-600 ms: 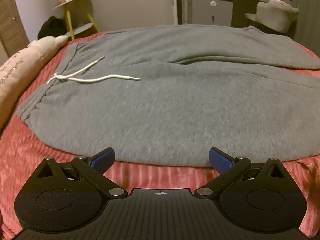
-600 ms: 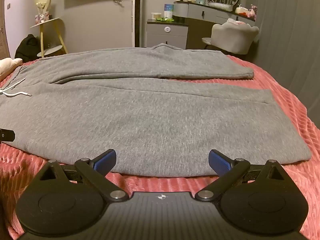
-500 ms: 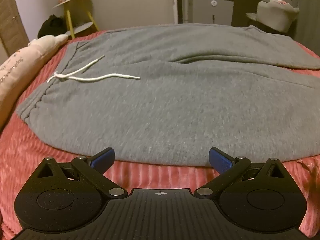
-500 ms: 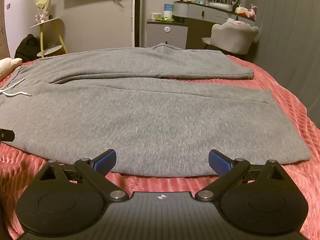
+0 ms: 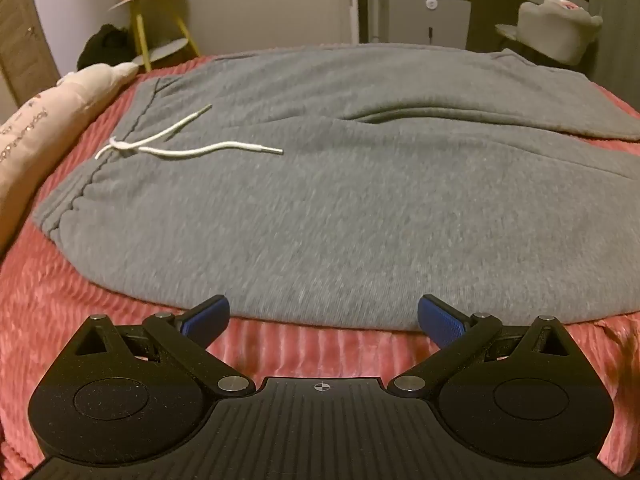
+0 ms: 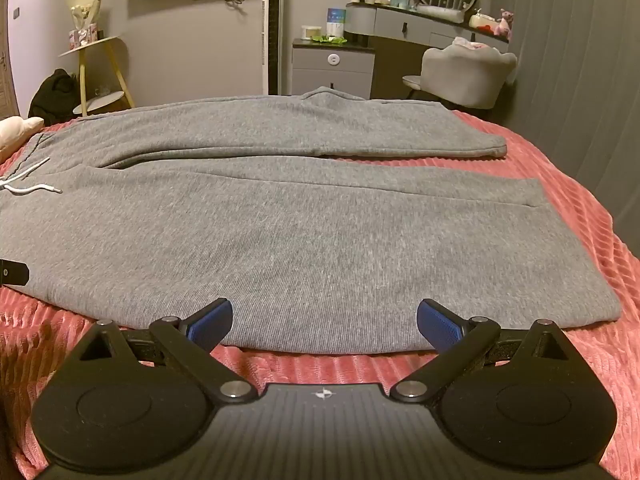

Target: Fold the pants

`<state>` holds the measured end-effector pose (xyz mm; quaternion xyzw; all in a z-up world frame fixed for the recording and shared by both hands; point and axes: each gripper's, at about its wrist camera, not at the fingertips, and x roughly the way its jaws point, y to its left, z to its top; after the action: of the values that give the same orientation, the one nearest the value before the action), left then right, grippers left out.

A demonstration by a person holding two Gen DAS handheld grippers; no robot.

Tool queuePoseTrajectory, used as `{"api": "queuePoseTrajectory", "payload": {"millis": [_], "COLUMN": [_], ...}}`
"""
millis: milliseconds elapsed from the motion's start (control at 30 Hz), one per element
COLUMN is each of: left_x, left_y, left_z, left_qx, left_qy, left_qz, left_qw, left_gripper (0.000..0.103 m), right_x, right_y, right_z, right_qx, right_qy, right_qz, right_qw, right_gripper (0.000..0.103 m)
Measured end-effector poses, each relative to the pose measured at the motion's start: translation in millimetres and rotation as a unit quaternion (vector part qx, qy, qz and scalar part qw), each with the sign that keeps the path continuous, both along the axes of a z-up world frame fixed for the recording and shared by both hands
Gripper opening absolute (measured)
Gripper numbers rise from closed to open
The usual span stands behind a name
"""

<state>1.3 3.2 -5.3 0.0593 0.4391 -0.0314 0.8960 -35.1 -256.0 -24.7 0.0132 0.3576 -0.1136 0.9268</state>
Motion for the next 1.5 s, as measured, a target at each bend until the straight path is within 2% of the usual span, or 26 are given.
{"api": "queuePoseTrajectory", "payload": {"millis": [1500], "left_x": [1.1], "left_y": [0.9], "left_z": [-3.3], "left_qx": [-0.005], "left_qy": [0.012], "left_qz": [0.007], "left_qw": [0.9999], "left_gripper": [0.103], "right_x": [-0.3], "right_y": [0.8], "right_z": [0.5], "right_qx": [0.0], "right_qy": [-0.001], "right_qz": [0.0], "right_qw": [1.0], "right_gripper": [0.099]}}
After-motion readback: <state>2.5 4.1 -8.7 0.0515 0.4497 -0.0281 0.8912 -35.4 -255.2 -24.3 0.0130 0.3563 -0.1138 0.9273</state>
